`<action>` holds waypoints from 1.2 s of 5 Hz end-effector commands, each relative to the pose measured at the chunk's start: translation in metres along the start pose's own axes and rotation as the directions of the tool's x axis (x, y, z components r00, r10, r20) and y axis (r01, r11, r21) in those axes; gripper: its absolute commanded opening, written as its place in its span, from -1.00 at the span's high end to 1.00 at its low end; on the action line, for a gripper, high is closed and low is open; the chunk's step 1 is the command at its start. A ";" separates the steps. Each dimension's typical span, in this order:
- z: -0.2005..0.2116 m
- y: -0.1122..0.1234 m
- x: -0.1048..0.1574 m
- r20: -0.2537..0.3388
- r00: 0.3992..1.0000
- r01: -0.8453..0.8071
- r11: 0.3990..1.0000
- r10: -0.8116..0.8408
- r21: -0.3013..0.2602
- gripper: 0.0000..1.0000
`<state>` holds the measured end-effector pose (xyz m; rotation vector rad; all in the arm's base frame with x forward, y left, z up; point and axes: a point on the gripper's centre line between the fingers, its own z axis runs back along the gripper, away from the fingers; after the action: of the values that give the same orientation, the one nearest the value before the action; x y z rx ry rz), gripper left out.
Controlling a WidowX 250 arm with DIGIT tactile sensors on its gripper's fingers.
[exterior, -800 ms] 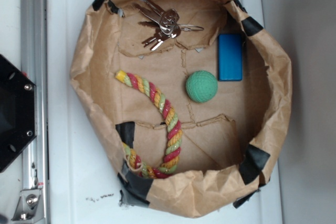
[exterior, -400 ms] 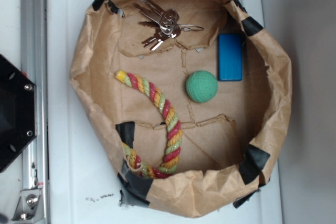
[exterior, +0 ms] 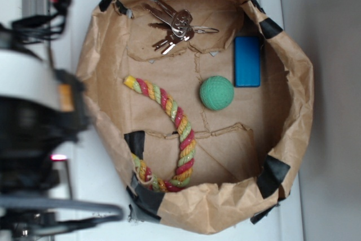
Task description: Grab the silver keys.
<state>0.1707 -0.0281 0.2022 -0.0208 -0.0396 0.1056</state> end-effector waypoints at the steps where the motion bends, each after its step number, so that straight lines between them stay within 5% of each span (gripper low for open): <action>1: -0.019 0.025 0.024 0.086 0.994 -0.057 0.998 0.060 -0.033 -1.00; 2: -0.033 0.034 0.049 0.136 0.990 -0.040 0.999 0.040 -0.001 -1.00; 4: -0.036 0.005 0.121 0.209 0.960 0.173 0.982 -0.185 0.074 -1.00; 6: -0.044 0.008 0.140 0.228 0.948 0.223 0.975 -0.221 0.019 -1.00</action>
<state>0.3017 -0.0064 0.1417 -0.0126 -0.2067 -0.1219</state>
